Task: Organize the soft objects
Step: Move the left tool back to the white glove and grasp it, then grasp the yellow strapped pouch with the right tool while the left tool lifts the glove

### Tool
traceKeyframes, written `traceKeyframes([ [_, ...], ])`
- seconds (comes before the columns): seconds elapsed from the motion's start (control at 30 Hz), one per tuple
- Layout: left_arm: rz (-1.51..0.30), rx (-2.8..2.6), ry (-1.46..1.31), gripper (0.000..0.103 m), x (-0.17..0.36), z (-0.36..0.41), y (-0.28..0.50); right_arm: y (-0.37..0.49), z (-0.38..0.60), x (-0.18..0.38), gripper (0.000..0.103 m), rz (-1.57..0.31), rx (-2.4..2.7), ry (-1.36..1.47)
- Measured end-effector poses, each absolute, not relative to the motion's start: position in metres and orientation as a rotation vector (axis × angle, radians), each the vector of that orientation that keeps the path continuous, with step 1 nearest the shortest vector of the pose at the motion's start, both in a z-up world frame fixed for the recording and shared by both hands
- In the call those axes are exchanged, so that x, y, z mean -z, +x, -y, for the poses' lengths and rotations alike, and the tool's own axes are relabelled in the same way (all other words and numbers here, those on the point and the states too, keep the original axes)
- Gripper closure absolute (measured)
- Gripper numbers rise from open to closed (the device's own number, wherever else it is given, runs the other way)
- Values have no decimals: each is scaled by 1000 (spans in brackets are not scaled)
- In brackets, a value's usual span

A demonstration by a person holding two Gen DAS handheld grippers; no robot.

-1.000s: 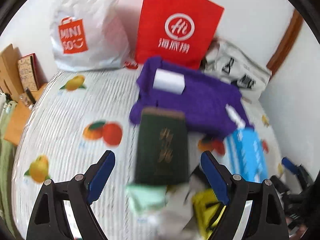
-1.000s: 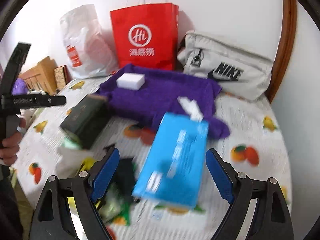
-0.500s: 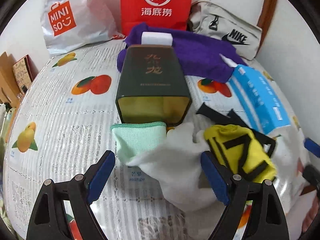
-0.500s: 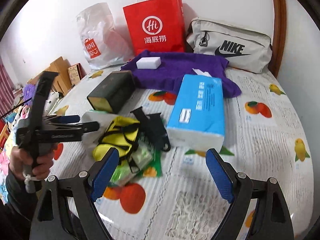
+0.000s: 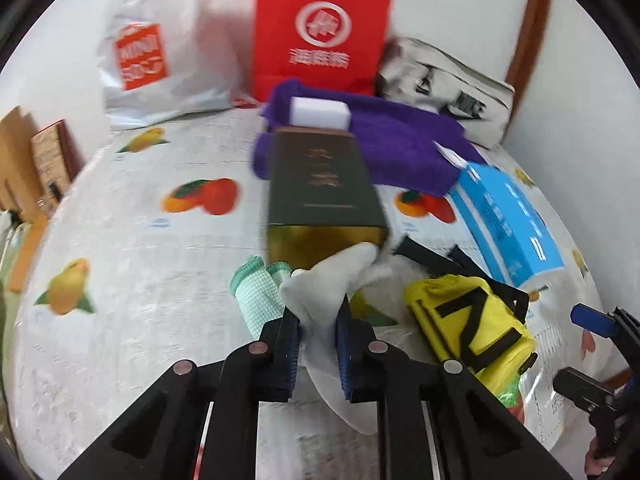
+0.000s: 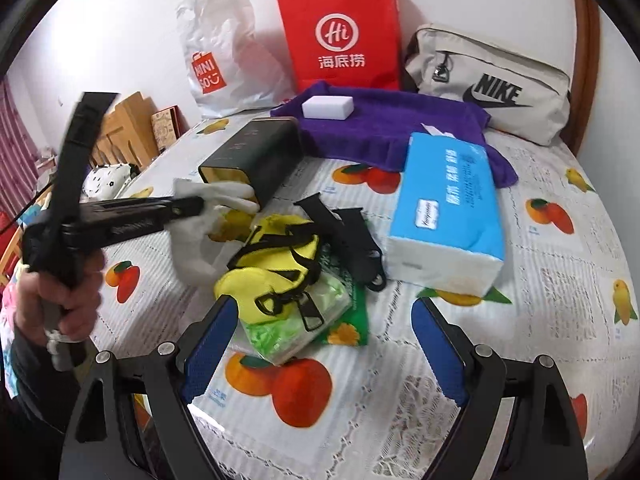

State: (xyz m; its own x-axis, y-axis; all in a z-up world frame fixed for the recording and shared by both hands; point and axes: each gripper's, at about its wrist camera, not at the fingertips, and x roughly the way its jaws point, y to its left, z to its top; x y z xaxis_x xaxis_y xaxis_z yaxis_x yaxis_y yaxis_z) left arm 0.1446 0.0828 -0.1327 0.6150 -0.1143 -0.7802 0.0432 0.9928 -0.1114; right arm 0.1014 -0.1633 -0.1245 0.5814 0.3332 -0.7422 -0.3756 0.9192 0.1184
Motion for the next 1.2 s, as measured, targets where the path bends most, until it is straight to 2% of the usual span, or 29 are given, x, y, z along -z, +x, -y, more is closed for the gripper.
traceKeyframes([
  [0.5, -955, 67, -154, 86, 163, -119, 141, 141, 92, 150, 15, -963, -342, -190],
  [0.7, -953, 95, -176, 83, 166, -122, 141, 155, 71, 171, 15, -1018, -289, -283],
  [0.77, -951, 100, -180, 83, 166, -123, 141, 158, 70, 174, 21, -1025, -287, -301],
  [0.8, -950, 103, -183, 83, 166, -123, 141, 157, 70, 172, 28, -1021, -295, -302],
  [0.9, -949, 112, -204, 83, 166, -126, 140, 153, 75, 159, 36, -981, -316, -290],
  [1.2, -940, 135, -234, 83, 159, -124, 131, 123, 108, 112, 37, -870, -423, -152],
])
